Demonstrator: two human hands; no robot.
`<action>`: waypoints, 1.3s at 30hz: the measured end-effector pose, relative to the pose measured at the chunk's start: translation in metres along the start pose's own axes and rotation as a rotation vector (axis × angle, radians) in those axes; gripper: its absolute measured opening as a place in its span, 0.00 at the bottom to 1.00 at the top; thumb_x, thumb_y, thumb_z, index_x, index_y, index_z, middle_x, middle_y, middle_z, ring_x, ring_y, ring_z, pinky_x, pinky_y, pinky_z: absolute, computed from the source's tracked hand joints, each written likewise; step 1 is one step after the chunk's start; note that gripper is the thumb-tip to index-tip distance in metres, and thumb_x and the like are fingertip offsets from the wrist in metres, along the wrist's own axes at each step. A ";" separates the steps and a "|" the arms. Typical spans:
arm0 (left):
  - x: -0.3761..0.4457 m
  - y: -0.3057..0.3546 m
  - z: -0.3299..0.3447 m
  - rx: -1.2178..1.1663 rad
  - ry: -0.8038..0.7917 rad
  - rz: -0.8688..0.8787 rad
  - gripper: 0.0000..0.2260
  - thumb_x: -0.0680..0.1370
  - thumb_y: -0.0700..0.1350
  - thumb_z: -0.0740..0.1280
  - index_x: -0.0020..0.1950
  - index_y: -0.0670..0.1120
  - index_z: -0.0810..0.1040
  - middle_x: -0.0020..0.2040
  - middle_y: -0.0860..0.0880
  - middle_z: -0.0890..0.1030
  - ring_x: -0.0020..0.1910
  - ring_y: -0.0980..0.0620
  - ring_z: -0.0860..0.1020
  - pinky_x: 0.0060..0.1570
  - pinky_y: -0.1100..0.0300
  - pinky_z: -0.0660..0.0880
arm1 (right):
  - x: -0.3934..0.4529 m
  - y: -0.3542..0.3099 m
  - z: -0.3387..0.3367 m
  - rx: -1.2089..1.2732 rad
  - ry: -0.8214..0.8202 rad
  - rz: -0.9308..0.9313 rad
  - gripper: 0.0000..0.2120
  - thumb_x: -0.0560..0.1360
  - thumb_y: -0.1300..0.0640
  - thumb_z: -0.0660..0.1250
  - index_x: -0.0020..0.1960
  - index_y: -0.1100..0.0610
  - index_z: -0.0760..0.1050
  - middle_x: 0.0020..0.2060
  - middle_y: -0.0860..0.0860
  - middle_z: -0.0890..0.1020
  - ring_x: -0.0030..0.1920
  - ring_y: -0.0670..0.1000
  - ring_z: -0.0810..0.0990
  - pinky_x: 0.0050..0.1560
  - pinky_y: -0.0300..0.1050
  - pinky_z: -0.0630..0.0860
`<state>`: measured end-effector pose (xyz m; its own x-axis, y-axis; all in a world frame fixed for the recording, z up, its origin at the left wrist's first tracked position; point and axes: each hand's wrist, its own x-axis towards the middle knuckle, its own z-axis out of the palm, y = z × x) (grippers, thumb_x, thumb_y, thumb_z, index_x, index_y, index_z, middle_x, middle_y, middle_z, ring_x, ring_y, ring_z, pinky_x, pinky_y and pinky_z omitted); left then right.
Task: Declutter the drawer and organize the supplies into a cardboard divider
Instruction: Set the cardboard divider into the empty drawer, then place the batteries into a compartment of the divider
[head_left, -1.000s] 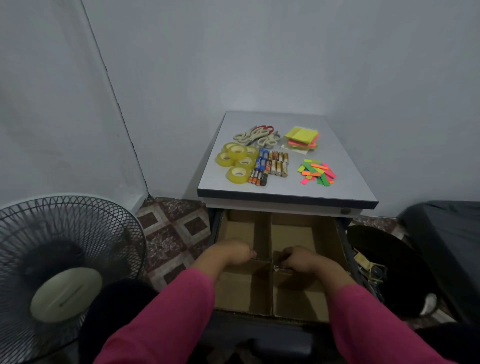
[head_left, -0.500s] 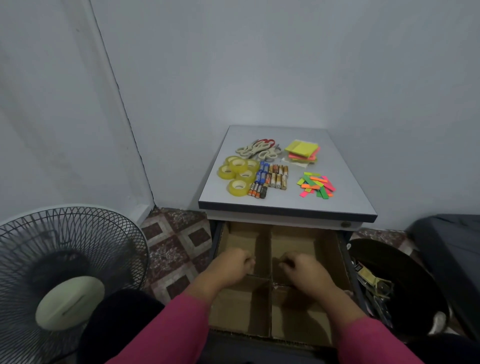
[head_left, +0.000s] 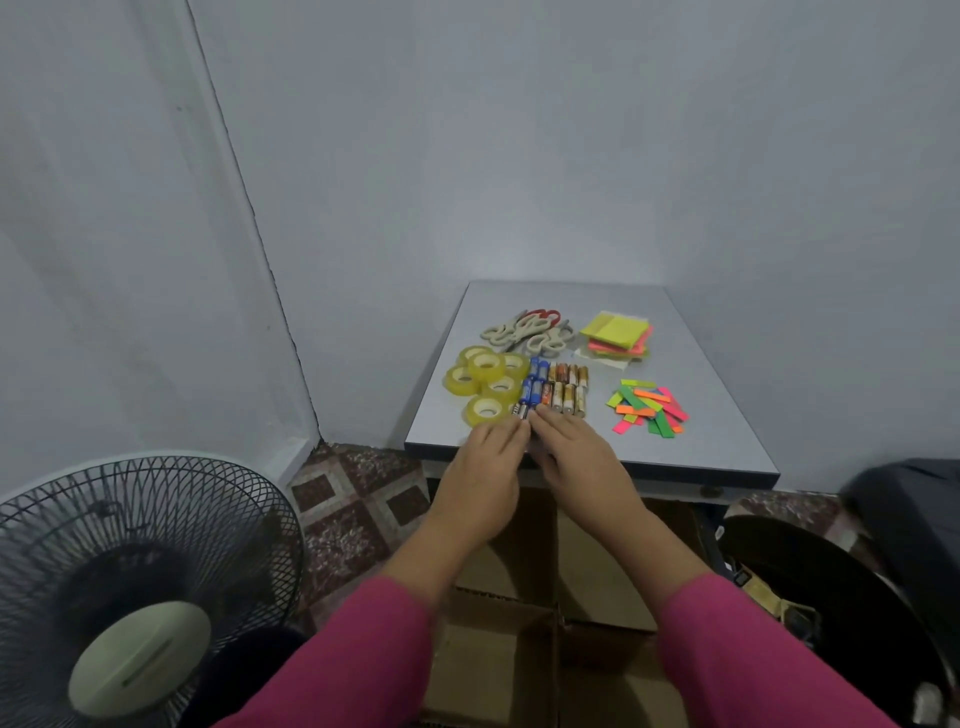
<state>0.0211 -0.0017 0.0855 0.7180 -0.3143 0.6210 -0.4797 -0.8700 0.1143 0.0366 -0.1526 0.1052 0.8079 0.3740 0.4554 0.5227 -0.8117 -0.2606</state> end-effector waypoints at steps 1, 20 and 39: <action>-0.001 -0.001 0.002 0.020 -0.011 0.005 0.22 0.74 0.36 0.68 0.68 0.39 0.72 0.63 0.44 0.76 0.60 0.46 0.73 0.60 0.53 0.75 | 0.000 0.001 0.001 -0.005 0.004 -0.010 0.20 0.81 0.55 0.60 0.72 0.56 0.68 0.69 0.52 0.72 0.69 0.52 0.69 0.71 0.45 0.62; 0.007 -0.004 0.004 0.088 0.038 0.043 0.19 0.73 0.42 0.71 0.64 0.42 0.77 0.59 0.43 0.79 0.52 0.44 0.76 0.46 0.52 0.78 | -0.012 0.007 0.001 0.105 0.109 0.023 0.16 0.76 0.59 0.68 0.63 0.57 0.77 0.60 0.52 0.80 0.61 0.52 0.77 0.61 0.44 0.72; 0.010 0.001 0.004 0.137 0.080 0.044 0.16 0.78 0.50 0.60 0.58 0.43 0.79 0.52 0.44 0.80 0.49 0.45 0.76 0.43 0.53 0.77 | -0.017 0.007 -0.005 0.294 0.161 0.147 0.10 0.76 0.59 0.68 0.57 0.56 0.80 0.51 0.49 0.82 0.52 0.45 0.78 0.54 0.39 0.76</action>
<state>0.0295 -0.0070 0.0886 0.6527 -0.3263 0.6838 -0.4321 -0.9016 -0.0177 0.0251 -0.1668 0.1003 0.8391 0.1682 0.5173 0.4791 -0.6790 -0.5563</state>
